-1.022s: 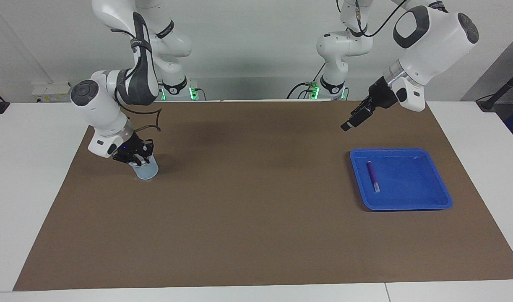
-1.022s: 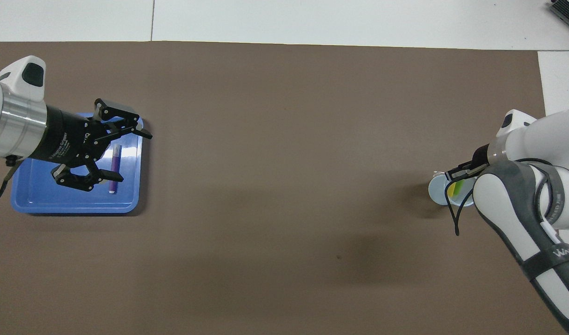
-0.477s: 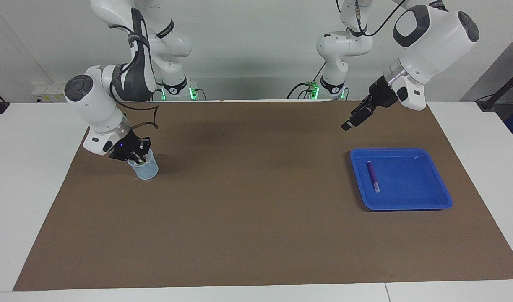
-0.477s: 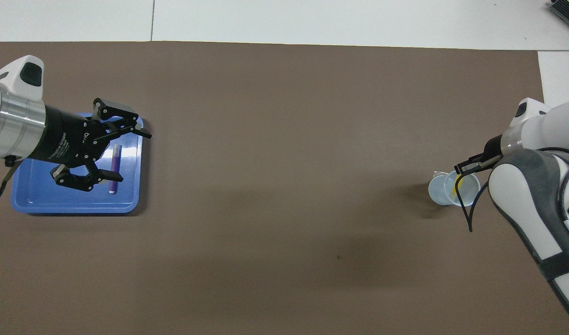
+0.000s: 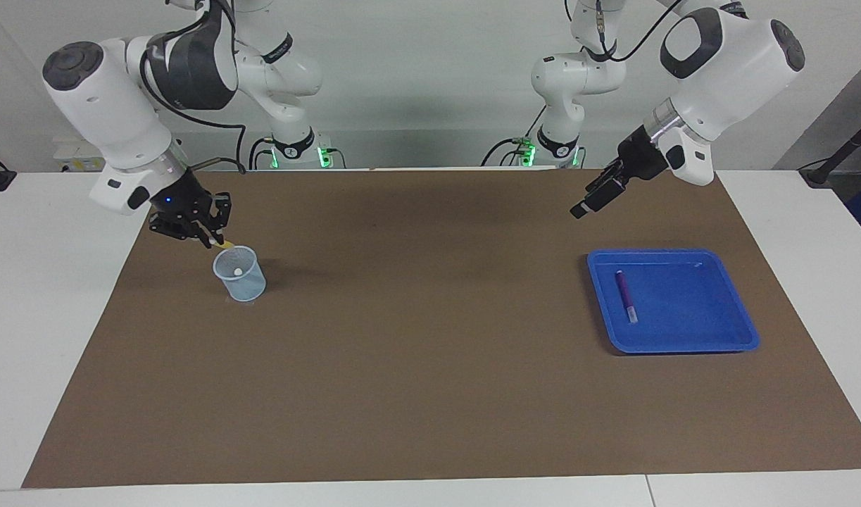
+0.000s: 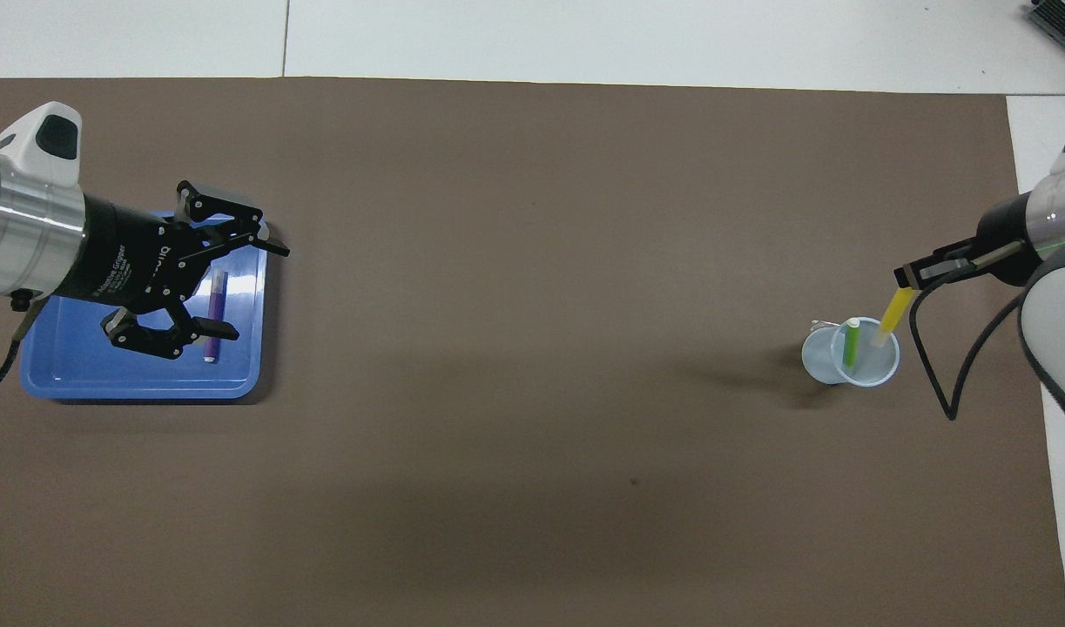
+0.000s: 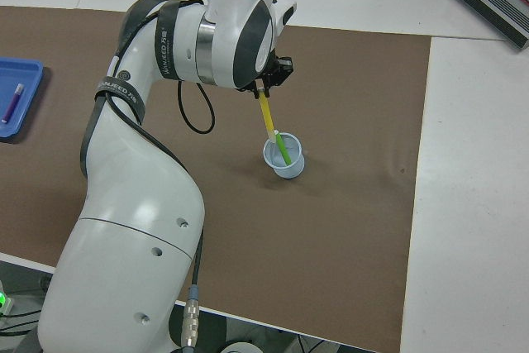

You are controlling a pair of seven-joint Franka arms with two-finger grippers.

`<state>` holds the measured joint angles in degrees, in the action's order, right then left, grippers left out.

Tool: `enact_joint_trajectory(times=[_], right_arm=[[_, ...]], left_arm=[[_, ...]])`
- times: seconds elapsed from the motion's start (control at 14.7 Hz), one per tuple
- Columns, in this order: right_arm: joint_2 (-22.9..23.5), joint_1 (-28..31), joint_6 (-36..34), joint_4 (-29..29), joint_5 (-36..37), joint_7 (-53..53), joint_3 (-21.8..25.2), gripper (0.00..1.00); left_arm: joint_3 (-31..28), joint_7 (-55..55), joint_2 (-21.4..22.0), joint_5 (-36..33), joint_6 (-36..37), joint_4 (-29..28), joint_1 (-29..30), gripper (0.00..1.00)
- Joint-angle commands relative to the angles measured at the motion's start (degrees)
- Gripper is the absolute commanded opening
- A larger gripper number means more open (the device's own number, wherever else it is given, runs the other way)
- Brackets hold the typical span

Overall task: Right arm passes pens to left for tray arrangement
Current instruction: 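Pass the yellow pen from the right gripper into the left gripper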

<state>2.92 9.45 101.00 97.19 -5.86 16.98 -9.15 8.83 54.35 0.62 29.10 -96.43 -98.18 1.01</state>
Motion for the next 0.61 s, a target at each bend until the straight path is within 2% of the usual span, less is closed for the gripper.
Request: enact_joint_trajectory(times=[0.0, 0.27, 0.55], right_arm=[[0.8, 0.0, 2.1, -1.2, -5.7, -8.6, -2.7, 0.00], [0.9, -3.6, 8.8, -0.3, -12.6, -21.1, -3.8, 0.00], [0.8, -9.2, 16.6, 1.4, -17.9, -36.3, -3.8, 0.00]], left_arm=[[-0.3, 7.8, 1.7, 1.5, -1.7, -1.8, -0.6, 1.00], [-0.3, 20.8, 1.8, 6.9, -6.3, -2.5, -0.7, 1.00], [-0.2, 35.4, 2.8, 8.5, -16.0, -6.2, -4.4, 1.00]])
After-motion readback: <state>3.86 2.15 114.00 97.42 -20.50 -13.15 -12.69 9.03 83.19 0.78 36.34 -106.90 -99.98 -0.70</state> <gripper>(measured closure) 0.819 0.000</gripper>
